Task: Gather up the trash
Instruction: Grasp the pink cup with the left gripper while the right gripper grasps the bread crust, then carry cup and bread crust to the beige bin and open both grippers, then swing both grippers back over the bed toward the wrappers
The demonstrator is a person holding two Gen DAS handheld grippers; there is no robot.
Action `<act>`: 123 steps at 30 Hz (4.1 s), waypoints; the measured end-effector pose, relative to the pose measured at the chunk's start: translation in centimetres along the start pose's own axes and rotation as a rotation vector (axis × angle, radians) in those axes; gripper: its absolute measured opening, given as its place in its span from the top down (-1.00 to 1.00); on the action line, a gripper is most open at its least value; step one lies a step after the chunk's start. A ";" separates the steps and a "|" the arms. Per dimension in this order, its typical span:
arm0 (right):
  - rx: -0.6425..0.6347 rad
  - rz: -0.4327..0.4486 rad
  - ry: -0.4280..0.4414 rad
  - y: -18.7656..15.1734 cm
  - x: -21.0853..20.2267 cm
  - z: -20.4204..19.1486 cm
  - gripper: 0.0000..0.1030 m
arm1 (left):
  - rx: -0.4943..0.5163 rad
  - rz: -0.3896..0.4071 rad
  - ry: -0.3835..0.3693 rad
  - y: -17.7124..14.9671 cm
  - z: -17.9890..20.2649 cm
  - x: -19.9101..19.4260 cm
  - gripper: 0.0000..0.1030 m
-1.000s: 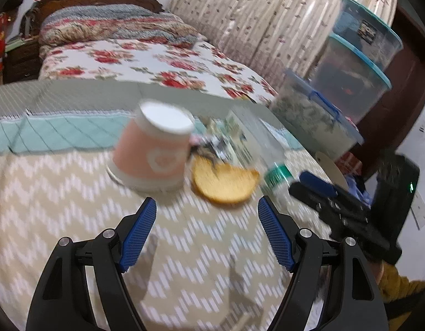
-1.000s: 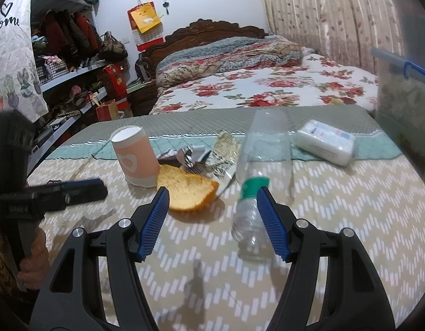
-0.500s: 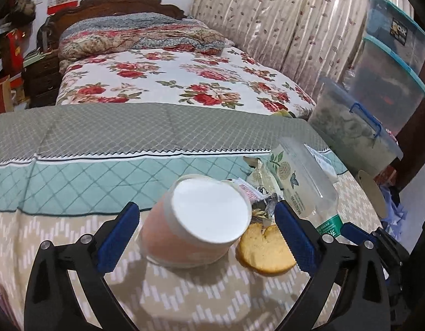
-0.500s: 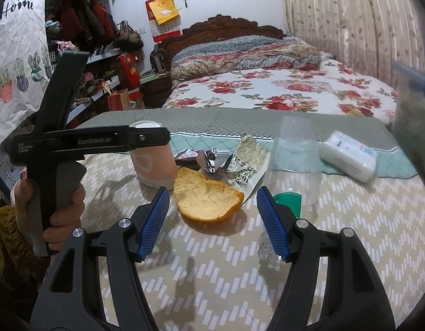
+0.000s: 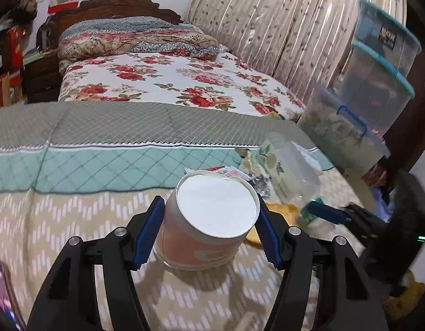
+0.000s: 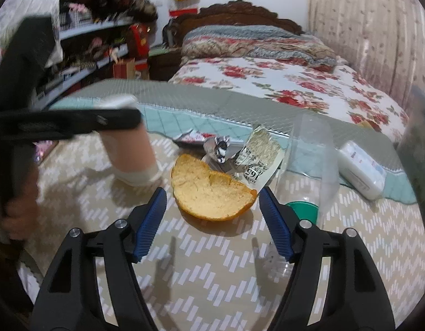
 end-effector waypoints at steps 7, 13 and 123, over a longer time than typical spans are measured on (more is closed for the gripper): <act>-0.081 -0.058 -0.015 0.5 1.9 -0.4 -0.48 | -0.008 -0.023 -0.046 -2.0 0.0 -1.6 -0.19; -0.198 -0.158 -0.044 -0.1 4.0 -1.5 -0.46 | -0.051 -0.055 -0.062 -2.9 -1.0 -1.3 -0.19; 0.758 0.471 0.007 -10.0 -20.5 28.4 -0.51 | 0.330 -0.041 -0.134 1.6 28.0 1.5 -0.42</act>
Point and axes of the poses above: each gripper's, at about its wrist camera, not at the fingertips, and x roughly the way its jaws point, z to its right, y to its top, the point moved 9 cm from there along x, roughly the way its jaws point, and after that the axes turned 13 degrees about y, right-handed, at the moved point
